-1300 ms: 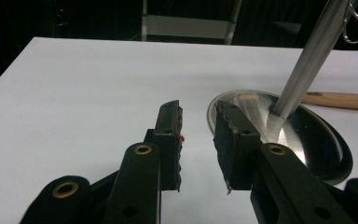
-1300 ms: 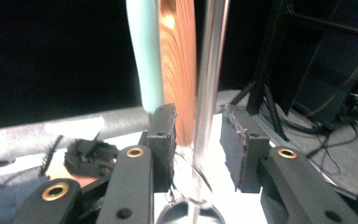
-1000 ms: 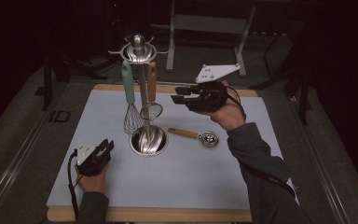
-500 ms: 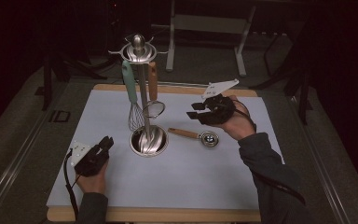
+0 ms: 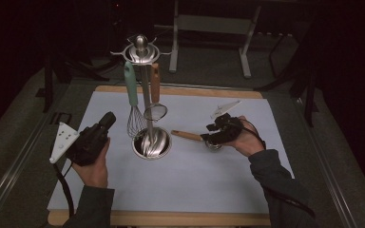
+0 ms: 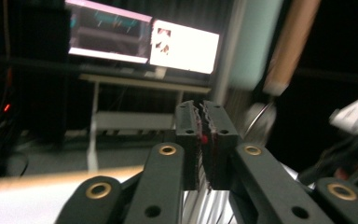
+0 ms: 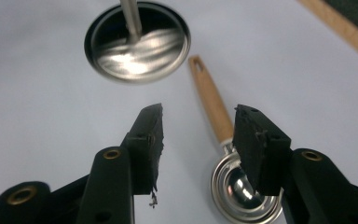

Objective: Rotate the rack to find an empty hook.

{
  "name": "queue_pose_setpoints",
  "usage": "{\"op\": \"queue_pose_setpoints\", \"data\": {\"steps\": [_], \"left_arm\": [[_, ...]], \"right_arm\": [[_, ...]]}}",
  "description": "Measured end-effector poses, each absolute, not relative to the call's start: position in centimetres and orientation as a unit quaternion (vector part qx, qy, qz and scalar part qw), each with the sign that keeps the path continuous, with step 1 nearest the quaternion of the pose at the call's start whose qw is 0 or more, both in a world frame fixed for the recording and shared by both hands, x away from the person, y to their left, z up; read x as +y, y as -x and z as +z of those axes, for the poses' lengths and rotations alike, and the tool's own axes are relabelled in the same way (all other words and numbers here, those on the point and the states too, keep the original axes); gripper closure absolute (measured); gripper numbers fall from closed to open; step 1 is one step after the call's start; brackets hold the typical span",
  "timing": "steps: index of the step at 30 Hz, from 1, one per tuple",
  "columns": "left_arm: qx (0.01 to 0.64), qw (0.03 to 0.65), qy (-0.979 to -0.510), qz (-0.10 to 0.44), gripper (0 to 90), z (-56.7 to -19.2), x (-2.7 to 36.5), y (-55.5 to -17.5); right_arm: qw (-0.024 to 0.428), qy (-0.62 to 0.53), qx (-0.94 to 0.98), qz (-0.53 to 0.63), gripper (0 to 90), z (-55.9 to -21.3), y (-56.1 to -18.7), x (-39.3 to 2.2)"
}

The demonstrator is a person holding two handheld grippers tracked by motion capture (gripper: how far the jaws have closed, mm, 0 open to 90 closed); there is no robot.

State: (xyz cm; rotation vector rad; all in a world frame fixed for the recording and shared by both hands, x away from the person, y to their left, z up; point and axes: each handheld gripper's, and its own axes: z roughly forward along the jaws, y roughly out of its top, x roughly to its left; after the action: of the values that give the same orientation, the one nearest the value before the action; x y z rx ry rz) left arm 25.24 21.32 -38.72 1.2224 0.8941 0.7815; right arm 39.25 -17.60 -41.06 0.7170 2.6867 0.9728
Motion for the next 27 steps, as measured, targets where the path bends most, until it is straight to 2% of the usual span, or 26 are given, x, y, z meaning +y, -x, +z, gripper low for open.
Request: {"op": "queue_pose_setpoints", "data": {"steps": [6,14,27], "left_arm": [[0.366,0.681,-0.534,0.342,89.7,-35.6,20.7,-25.6],[0.319,0.698,-0.519,0.377,89.7,-30.7,18.4,-26.0],[0.310,0.694,-0.522,0.386,89.7,-28.3,16.4,-27.6]], "right_arm": [[0.085,-0.238,0.913,0.322,51.0,-42.5,-39.0,-18.1],[0.072,-0.237,0.917,0.313,48.4,-44.4,-38.7,-17.9],[0.063,-0.251,0.914,0.312,47.9,-45.5,-38.6,-18.8]]}}
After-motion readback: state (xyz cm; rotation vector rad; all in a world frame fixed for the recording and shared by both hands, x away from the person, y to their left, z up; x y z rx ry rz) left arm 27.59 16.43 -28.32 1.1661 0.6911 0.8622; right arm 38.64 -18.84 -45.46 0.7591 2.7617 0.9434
